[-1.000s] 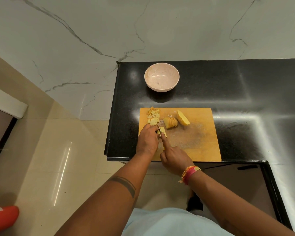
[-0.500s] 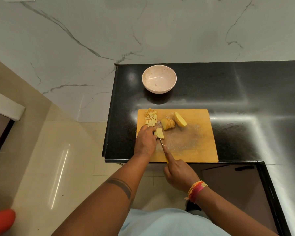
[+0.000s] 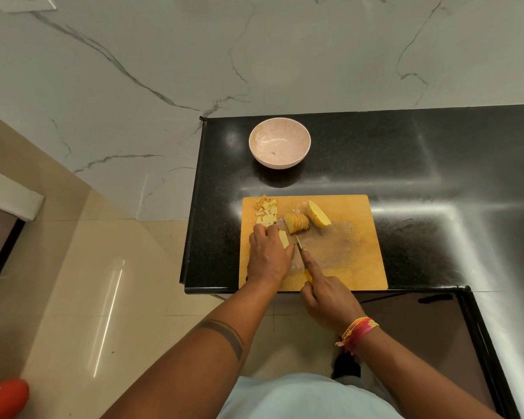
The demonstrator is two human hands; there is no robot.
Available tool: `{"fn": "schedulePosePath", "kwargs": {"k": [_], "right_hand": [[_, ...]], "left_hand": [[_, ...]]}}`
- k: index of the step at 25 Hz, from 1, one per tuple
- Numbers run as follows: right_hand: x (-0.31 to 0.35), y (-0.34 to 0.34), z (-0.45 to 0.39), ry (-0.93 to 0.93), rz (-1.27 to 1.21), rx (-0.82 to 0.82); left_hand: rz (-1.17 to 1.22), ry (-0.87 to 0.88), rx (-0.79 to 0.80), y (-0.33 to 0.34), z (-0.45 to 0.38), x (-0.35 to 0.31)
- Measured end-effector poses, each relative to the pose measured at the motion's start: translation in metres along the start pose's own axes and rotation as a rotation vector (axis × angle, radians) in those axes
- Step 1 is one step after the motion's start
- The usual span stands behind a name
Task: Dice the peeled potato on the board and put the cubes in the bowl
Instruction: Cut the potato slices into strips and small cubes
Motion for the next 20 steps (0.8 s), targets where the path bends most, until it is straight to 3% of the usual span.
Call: {"fn": "schedulePosePath", "kwargs": {"k": [10,20], "right_hand": [[-0.005,0.008,-0.011,0.022,-0.019,0.034],[0.016,0.02,-0.018,-0.033,0.032,0.051]], "left_hand": [[-0.039,0.187,0.117,-0.006,-0.004,0.015],[0.008,0.162,0.089,-0.01,-0.004,0.023]]}}
Point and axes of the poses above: each hand's wrist, its own z-axis away from the middle knuckle, its own y-axis out of the palm, x = y × z, the point moved 8 cm from there along -z, towards the middle knuckle, and after that the axes turned 14 degrees about x, right-handed, at the moved point
